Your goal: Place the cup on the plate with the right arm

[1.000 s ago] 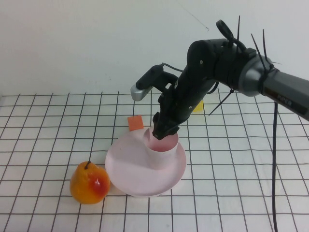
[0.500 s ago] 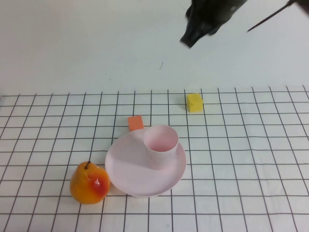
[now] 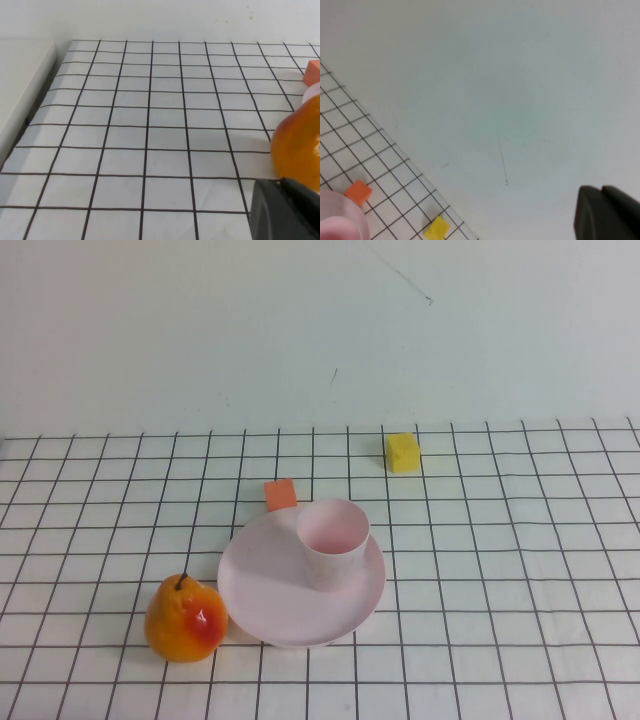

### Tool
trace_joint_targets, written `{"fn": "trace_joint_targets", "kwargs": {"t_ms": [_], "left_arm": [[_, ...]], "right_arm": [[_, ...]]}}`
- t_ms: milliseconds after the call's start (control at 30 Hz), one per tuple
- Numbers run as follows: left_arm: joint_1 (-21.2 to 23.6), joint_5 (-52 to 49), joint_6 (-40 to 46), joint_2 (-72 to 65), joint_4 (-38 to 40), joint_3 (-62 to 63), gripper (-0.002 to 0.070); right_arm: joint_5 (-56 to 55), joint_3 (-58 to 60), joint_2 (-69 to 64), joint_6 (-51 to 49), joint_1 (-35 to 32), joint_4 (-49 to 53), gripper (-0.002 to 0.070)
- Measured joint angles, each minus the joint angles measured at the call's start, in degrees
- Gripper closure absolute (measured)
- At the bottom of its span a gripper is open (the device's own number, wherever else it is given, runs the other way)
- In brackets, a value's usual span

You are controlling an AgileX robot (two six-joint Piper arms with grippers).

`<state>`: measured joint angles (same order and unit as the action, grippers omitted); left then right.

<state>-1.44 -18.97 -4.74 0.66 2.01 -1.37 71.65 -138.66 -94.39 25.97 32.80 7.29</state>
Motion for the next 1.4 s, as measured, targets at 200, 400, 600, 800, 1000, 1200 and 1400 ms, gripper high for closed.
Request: {"fn": "trace_joint_targets", "kwargs": {"t_ms": [200, 400, 600, 800, 1000, 1200, 1400], "left_arm": [[0.0, 0.0, 0.0, 0.0, 0.0, 0.0, 0.0678], [0.0, 0.0, 0.0, 0.0, 0.0, 0.0, 0.0678], [0.0, 0.0, 0.0, 0.0, 0.0, 0.0, 0.0678], [0.0, 0.0, 0.0, 0.0, 0.0, 0.0, 0.0678], [0.0, 0.0, 0.0, 0.0, 0.0, 0.0, 0.0678], [0.0, 0.0, 0.0, 0.0, 0.0, 0.0, 0.0678], [0.0, 0.0, 0.0, 0.0, 0.0, 0.0, 0.0678]], "right_arm": [[0.0, 6.5, 7.9, 0.4, 0.0, -1.4, 0.0676], [0.0, 25.4, 19.1, -1.5, 0.0, -1.3, 0.0676], [-7.1, 53.7, 34.4, -9.2, 0.0, -1.3, 0.0676], [-16.9, 76.3, 48.3, -18.9, 0.0, -1.3, 0.0676], [-17.4, 89.5, 54.9, -21.1, 0.0, -1.3, 0.0676], [-14.9, 96.4, 55.2, -21.5, 0.0, 0.7, 0.0676], [-31.1, 105.3, 56.1, -21.8, -1.9, 5.0, 0.0676]]}}
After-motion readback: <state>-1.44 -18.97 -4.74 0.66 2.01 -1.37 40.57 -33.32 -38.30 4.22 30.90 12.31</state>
